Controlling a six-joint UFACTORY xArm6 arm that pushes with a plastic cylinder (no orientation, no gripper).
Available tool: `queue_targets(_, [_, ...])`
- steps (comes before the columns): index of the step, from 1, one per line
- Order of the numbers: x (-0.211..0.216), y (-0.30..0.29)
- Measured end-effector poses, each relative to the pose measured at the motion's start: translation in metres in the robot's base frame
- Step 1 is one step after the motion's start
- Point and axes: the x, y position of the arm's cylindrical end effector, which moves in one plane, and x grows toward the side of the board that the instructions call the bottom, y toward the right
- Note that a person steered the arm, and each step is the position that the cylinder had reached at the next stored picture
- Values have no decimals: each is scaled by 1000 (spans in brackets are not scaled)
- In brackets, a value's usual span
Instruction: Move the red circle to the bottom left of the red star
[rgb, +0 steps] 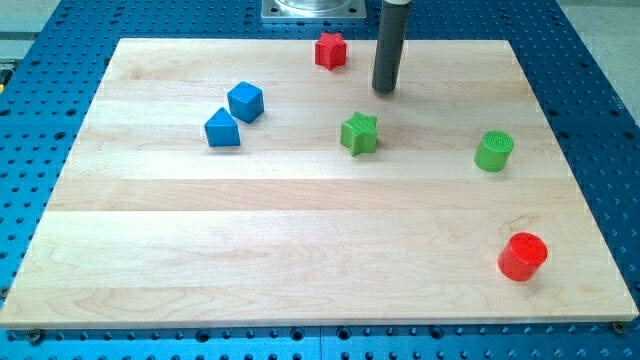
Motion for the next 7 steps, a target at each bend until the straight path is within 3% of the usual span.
queue_targets(2, [-14, 110])
queue_targets(3, [38, 166])
queue_targets(4, [129, 174])
queue_targets(6, [270, 106])
queue_targets(7, [288, 104])
